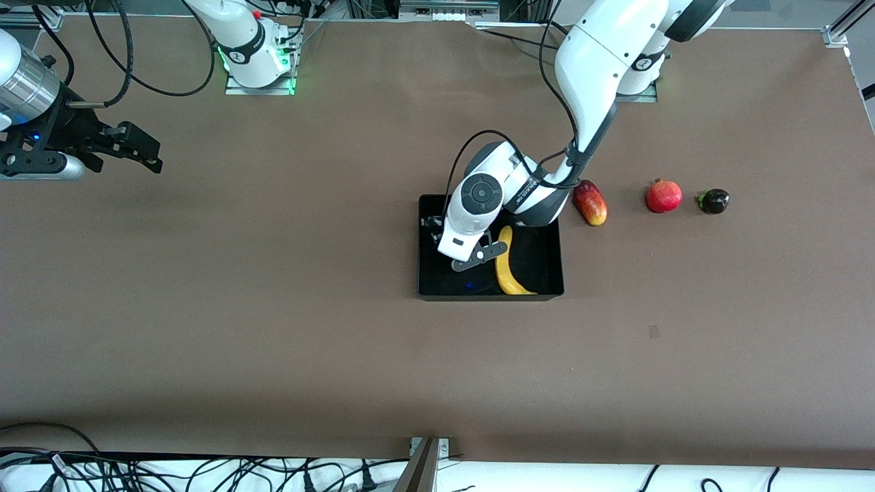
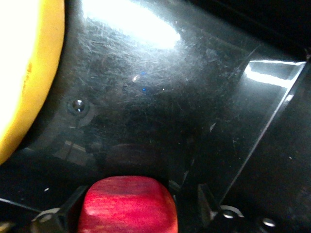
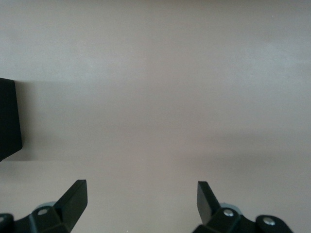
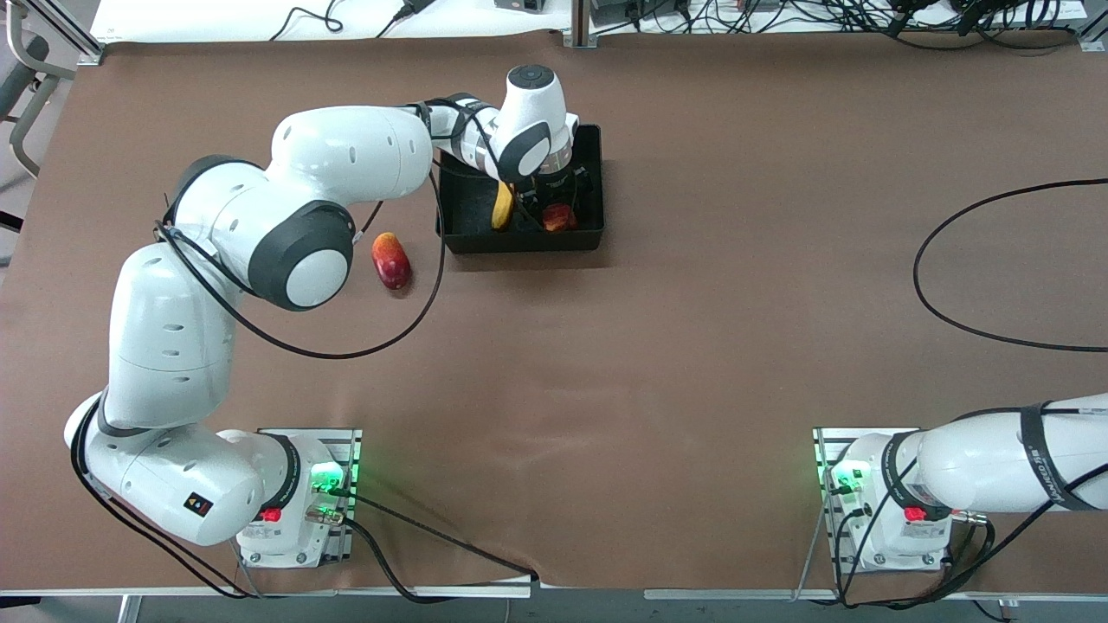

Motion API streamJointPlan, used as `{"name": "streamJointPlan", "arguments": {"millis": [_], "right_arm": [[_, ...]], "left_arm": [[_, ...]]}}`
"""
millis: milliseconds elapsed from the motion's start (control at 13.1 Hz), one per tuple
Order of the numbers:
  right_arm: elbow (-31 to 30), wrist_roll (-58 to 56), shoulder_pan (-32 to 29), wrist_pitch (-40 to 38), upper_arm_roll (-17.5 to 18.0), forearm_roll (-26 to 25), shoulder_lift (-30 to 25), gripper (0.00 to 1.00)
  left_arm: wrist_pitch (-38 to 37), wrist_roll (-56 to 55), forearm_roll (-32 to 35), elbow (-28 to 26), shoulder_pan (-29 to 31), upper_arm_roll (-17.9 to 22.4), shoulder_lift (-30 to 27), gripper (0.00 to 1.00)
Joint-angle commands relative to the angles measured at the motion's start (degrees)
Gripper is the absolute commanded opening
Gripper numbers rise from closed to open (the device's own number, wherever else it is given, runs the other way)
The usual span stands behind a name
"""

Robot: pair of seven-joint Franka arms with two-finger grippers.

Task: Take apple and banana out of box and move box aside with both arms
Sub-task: 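Reach the left gripper into the black tray and grasp the red apple, then lift the apple out with the left gripper and set it on the table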

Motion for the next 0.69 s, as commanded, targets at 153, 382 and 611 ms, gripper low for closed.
{"name": "streamJointPlan", "arguments": {"millis": [153,382,611], "right_arm": [[0.82,-0.70,-0.09,-0.53,0.00,0.94,0.22,1.00],[0.82,-0.70,-0.09,-0.44,0.00,0.94,0.31,1.00],[0.82,-0.70,-0.09,-0.62,0.09,0.94,0.22,1.00]], "left_arm": [[0.63,-1.02,0.04,0.73,-0.42,0.13,0.98,0.01],[-0.06,-0.76,-0.05,0.73,-0.33,0.12,0.54,0.00],[-5.58,-0.50,-0.05,1.43,0.28,0.04,-1.56,0.00]]}}
